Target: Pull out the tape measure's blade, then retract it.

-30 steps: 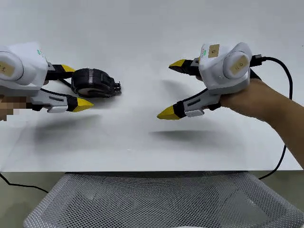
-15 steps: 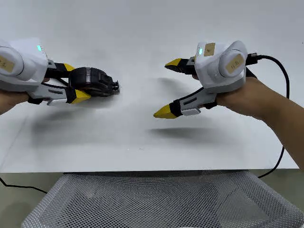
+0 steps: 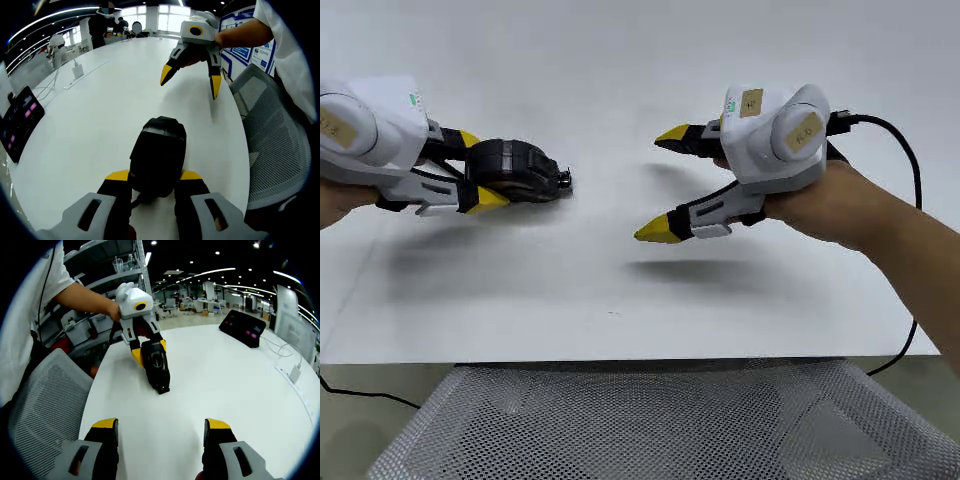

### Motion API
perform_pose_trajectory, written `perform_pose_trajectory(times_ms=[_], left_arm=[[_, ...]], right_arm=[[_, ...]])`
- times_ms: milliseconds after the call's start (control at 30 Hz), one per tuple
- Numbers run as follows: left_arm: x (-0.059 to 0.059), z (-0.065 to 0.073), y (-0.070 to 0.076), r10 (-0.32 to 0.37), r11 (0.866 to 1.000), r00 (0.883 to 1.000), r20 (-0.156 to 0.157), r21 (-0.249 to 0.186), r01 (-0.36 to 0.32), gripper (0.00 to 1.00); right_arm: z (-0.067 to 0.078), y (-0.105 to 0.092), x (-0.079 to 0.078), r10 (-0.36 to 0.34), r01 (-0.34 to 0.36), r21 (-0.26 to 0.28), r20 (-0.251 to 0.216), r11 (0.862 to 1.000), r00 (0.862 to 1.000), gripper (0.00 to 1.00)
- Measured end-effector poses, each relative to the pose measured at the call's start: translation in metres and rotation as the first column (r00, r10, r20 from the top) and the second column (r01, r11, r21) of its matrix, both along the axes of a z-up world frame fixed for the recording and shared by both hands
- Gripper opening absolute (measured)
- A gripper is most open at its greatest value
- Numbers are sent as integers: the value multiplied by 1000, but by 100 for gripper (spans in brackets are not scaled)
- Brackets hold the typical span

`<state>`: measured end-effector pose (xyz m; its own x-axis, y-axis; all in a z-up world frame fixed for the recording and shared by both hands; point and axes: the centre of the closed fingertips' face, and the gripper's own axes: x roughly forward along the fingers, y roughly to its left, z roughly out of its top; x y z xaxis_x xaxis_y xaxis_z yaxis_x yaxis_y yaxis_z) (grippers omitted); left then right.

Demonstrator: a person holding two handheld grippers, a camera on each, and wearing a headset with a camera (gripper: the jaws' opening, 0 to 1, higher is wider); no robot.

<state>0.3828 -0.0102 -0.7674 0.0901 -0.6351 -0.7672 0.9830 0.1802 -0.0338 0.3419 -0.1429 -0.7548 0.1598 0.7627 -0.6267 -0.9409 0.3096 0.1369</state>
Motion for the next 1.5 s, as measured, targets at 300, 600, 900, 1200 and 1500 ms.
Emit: perform_pose_trajectory(times_ms=[300, 600, 900, 1200, 1500], left_arm=[[-3, 0, 1, -66, 998, 997, 43, 23, 65, 27], [-3, 0, 1, -71, 997, 995, 64, 27, 69, 27], [-2, 0, 0, -68, 997, 996, 62, 28, 66, 27], [-2, -1, 1, -64, 998, 996, 57, 31, 62, 27], [-2, -2, 1, -57, 998, 997, 51, 28, 56, 27]], right_arm=[[-4, 17, 4, 31, -32, 14, 21, 999, 999, 58], [-13, 35, 10, 65, -66, 30, 40, 997, 997, 48], [-21, 50, 16, 91, -93, 28, 40, 995, 995, 40], [-27, 61, 20, 117, -118, 20, 62, 993, 991, 27], [-32, 72, 22, 153, -154, 1, 81, 988, 985, 18]])
